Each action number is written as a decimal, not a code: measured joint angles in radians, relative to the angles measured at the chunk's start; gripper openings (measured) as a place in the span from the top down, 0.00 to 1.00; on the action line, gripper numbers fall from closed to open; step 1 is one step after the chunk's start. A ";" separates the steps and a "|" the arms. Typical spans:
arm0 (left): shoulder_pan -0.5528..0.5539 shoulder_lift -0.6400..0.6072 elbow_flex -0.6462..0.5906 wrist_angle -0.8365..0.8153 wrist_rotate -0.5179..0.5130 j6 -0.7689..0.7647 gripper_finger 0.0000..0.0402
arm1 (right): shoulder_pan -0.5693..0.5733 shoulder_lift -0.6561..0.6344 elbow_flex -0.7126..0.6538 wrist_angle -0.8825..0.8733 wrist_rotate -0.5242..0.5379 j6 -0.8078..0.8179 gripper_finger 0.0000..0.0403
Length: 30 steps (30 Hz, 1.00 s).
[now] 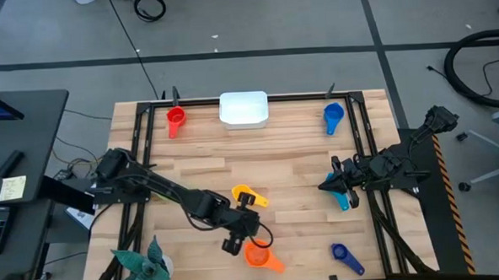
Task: Nest measuring cups in basket
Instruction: Adjust the orange measuring cup
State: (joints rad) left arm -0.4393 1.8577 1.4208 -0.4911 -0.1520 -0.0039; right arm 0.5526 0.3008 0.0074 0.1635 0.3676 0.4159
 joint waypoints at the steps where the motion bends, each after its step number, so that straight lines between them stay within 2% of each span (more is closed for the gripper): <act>1: 0.000 0.008 0.000 0.014 0.000 -0.021 0.69 | 0.000 0.000 0.000 0.000 0.000 0.000 0.97; 6: 0.000 0.031 0.000 0.013 0.011 -0.095 0.69 | 0.000 0.000 0.000 0.001 0.000 0.000 0.97; 12: 0.005 0.083 0.000 0.049 0.093 -0.194 0.69 | 0.000 0.005 0.000 0.029 0.000 0.000 0.97; 19: 0.009 0.104 -0.001 0.054 0.105 -0.205 0.69 | 0.000 0.019 0.000 0.045 -0.001 0.000 0.97; 26: 0.011 0.113 0.000 0.079 0.235 -0.279 0.69 | 0.000 0.020 0.000 0.045 -0.003 0.000 0.97; 30: 0.010 0.138 0.000 0.105 0.215 -0.279 0.69 | 0.000 0.020 0.000 0.045 -0.003 0.000 0.97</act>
State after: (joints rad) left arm -0.4291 1.9953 1.4204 -0.3862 0.0626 -0.2825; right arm 0.5522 0.3206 0.0074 0.2089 0.3649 0.4160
